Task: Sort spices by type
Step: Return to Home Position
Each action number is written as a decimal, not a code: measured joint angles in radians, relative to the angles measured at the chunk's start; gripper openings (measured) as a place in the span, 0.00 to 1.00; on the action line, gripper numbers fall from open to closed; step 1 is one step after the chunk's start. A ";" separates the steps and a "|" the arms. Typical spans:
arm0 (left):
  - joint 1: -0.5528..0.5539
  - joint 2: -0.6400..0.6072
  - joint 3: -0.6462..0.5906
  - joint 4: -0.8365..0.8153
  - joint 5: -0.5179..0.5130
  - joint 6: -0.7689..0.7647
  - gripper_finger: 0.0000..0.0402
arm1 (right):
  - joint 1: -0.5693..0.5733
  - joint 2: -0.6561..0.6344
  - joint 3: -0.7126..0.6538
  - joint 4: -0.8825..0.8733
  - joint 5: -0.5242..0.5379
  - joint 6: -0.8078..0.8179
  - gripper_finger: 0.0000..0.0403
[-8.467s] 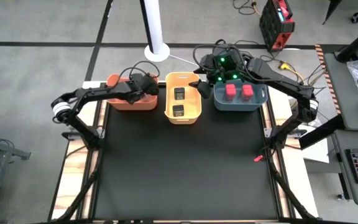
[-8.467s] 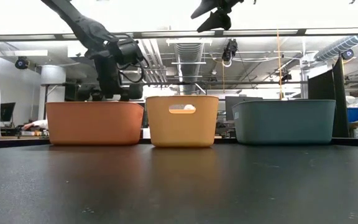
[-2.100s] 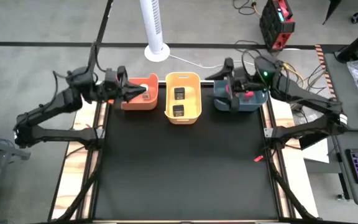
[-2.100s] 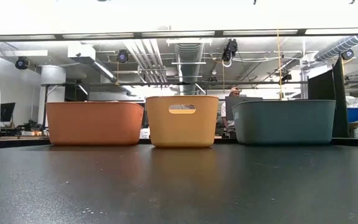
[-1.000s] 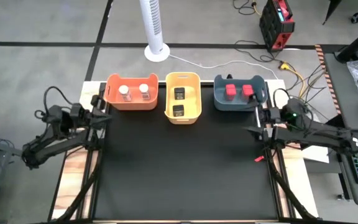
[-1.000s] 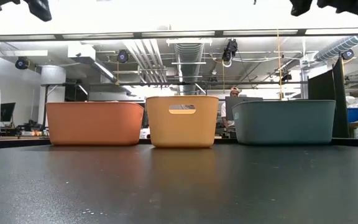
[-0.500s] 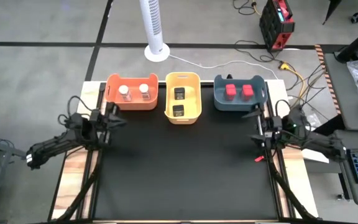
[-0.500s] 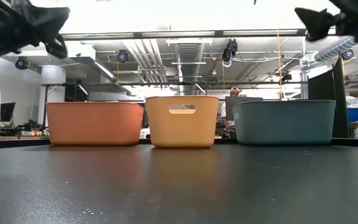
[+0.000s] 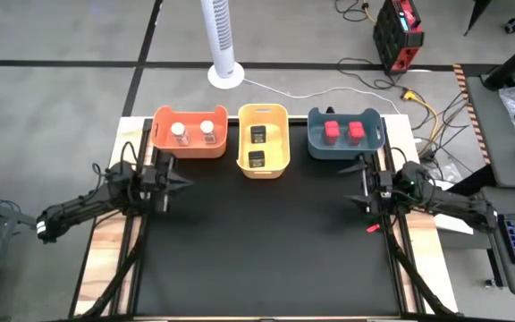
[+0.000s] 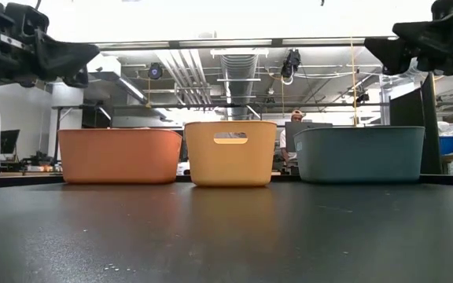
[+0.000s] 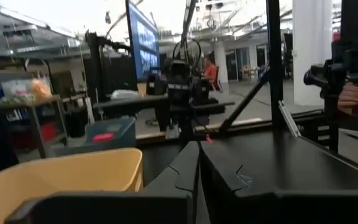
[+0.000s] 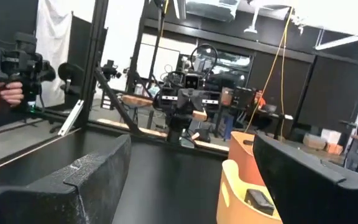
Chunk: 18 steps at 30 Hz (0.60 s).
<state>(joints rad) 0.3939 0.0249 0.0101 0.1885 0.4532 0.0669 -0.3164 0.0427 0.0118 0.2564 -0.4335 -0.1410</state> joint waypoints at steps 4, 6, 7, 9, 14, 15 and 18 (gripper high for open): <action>0.000 0.015 0.000 -0.006 0.001 -0.053 0.00 | 0.000 0.007 0.000 -0.033 0.000 0.046 0.81; 0.000 0.023 0.003 -0.014 0.001 -0.081 0.00 | 0.000 0.006 0.000 -0.043 0.000 0.078 0.82; 0.000 0.026 0.005 -0.014 0.001 -0.087 0.00 | 0.000 0.006 0.000 -0.043 0.000 0.095 0.82; 0.000 0.030 0.008 -0.008 0.001 -0.090 0.00 | 0.000 0.006 0.000 -0.044 0.000 0.125 0.83; 0.000 0.037 0.008 -0.012 0.001 -0.091 0.00 | 0.000 0.006 -0.001 -0.043 0.000 0.168 0.85; 0.000 0.038 0.008 -0.013 0.001 -0.091 0.00 | 0.000 0.006 -0.001 -0.043 0.000 0.169 0.86; 0.000 0.044 0.008 -0.013 0.001 -0.091 0.00 | 0.000 0.006 -0.001 -0.043 0.000 0.169 0.85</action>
<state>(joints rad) 0.3934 0.0692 0.0185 0.1758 0.4541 -0.0239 -0.3164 0.0486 0.0113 0.2131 -0.4335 0.0277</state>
